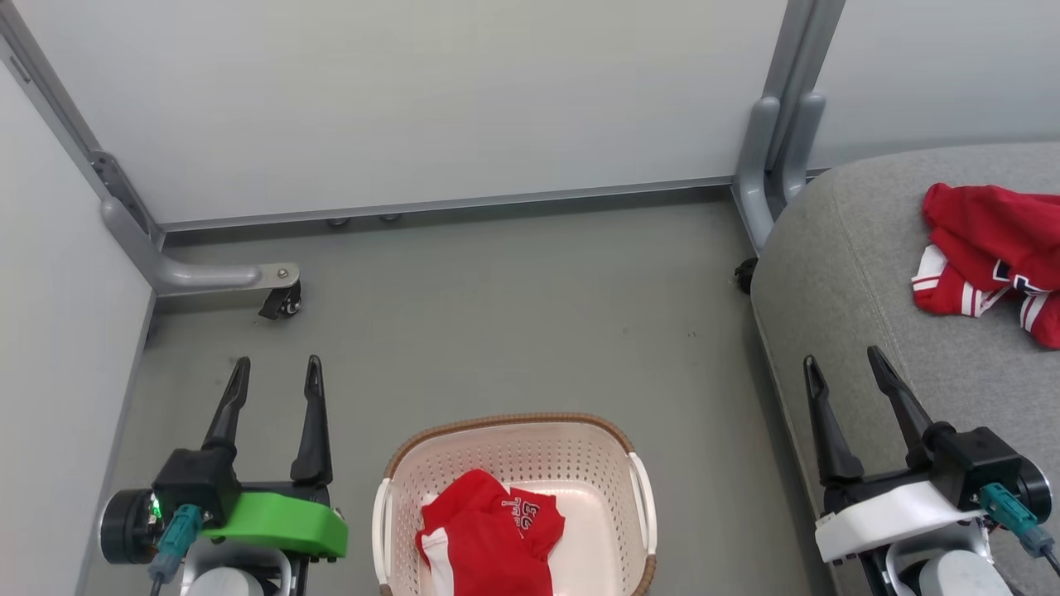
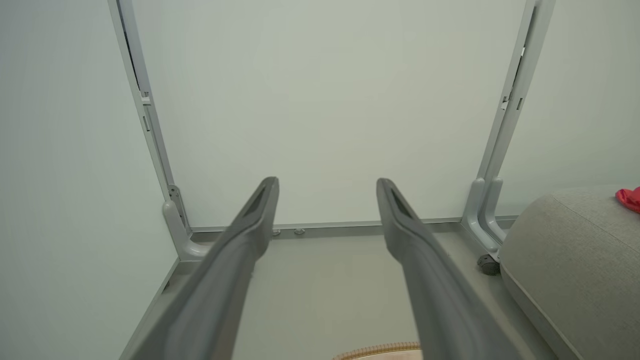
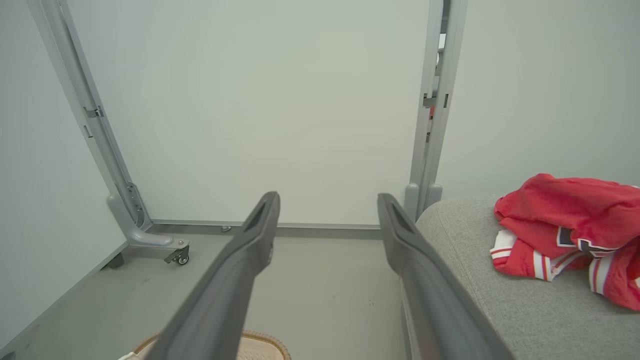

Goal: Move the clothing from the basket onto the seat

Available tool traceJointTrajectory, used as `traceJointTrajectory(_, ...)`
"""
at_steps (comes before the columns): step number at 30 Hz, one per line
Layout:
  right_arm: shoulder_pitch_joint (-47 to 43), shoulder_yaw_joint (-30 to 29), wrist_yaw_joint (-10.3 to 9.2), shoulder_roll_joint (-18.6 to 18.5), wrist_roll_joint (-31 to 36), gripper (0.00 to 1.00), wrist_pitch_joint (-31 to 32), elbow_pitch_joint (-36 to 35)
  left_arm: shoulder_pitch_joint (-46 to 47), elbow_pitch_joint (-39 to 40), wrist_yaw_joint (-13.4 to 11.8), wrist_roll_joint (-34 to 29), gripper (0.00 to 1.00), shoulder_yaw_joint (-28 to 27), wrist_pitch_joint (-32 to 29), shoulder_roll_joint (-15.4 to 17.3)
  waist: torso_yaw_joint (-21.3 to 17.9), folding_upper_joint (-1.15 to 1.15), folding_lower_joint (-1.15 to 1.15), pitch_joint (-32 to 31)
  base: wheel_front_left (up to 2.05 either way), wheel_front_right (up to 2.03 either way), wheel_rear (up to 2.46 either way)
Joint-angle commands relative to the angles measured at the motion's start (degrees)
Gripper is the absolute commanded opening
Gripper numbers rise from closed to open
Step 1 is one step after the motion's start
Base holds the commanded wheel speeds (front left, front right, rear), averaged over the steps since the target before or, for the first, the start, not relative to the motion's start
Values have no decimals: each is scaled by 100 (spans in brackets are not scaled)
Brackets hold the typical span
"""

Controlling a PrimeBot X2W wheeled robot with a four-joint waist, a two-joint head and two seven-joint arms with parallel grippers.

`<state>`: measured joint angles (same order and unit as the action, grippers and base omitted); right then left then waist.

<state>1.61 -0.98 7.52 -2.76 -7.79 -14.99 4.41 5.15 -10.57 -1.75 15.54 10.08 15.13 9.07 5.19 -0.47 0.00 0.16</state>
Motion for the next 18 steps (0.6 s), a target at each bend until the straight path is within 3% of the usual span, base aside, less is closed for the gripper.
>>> traceJointTrajectory(1, -115, 6, -6, -16, -30, 100, -20, -43, -106, -10, 35, -60, 100, -27, 2, -16, -5, 47, 0, -33, 0, 0, 0)
traceJointTrajectory(18, -318, 55, -6, -15, 82, 100, -20, 5, -167, -82, 116, -134, 100, -47, 3, 4, -29, 47, 0, -123, 0, 0, 0)
